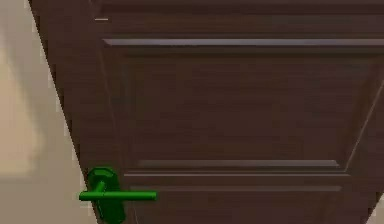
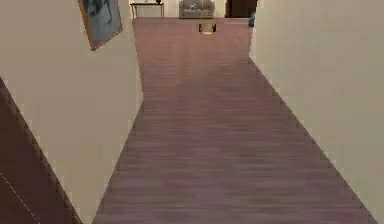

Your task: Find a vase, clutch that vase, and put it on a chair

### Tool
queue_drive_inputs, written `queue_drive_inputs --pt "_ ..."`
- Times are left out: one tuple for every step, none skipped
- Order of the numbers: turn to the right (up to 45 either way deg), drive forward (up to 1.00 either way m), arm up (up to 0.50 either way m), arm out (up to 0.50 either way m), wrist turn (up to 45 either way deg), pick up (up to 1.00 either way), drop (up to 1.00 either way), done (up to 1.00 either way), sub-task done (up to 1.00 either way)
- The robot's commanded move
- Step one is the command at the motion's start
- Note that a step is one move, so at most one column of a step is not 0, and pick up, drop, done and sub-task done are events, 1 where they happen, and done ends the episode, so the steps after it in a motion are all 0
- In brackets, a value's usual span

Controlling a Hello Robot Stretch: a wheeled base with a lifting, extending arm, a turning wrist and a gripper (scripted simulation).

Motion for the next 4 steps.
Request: queue_drive_inputs --pt "45.0 0.00 0.00 0.00 0.0 0.00 0.00 0.00 0.00" --pt "42.0 0.00 0.00 0.00 0.0 0.00 0.00 0.00 0.00" --pt "0.0 1.00 0.00 0.00 0.0 0.00 0.00 0.00 0.00" --pt "3.0 0.00 0.00 0.00 0.0 0.00 0.00 0.00 0.00"
